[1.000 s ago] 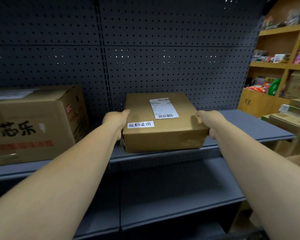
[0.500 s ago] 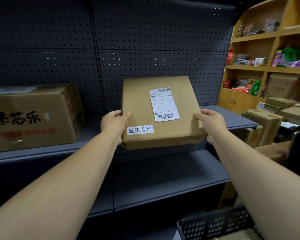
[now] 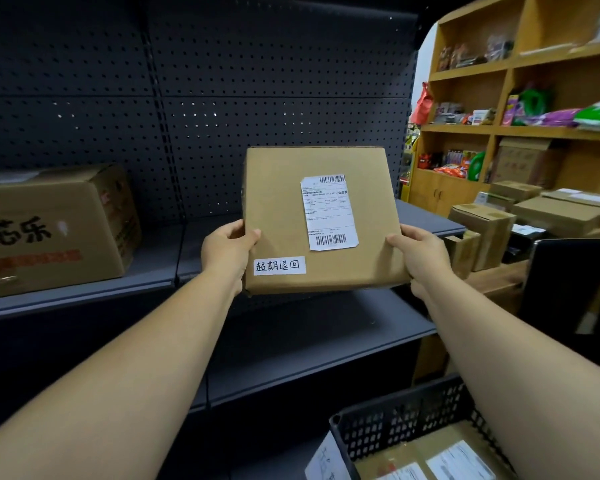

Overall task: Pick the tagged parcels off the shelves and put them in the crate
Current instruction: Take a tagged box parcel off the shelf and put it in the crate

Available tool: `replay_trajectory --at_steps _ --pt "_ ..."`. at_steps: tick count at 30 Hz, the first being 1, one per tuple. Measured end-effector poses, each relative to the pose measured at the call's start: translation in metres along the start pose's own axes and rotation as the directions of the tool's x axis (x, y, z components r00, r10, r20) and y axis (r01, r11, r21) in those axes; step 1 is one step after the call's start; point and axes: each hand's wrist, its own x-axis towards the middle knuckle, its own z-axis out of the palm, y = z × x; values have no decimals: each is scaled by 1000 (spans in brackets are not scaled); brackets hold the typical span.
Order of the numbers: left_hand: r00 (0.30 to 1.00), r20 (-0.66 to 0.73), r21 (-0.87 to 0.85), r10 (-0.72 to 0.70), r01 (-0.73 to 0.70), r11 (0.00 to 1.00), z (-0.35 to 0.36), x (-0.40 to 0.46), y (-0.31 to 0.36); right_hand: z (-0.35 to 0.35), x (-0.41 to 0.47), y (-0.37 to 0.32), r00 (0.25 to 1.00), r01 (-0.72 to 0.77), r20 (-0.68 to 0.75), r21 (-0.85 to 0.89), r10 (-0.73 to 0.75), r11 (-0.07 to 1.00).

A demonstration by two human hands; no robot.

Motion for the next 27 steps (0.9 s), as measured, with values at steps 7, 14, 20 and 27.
replay_trajectory --at_steps 7,14,20,27 --pt "994 113 -1 -8 9 1000 57 -17 -18 -59 1 7 991 -29 -132 11 30 1000" --pt "952 300 48 -63 51 998 138 -37 -47 -135 1 30 947 -58 -317 16 60 998" --pt "871 477 84 -114 84 993 208 -42 -87 -189 -2 60 873 -114 -476 20 109 993" --pt "736 640 196 -219 118 973 268 -36 -154 -217 -9 109 720 -205 -677 5 154 979"
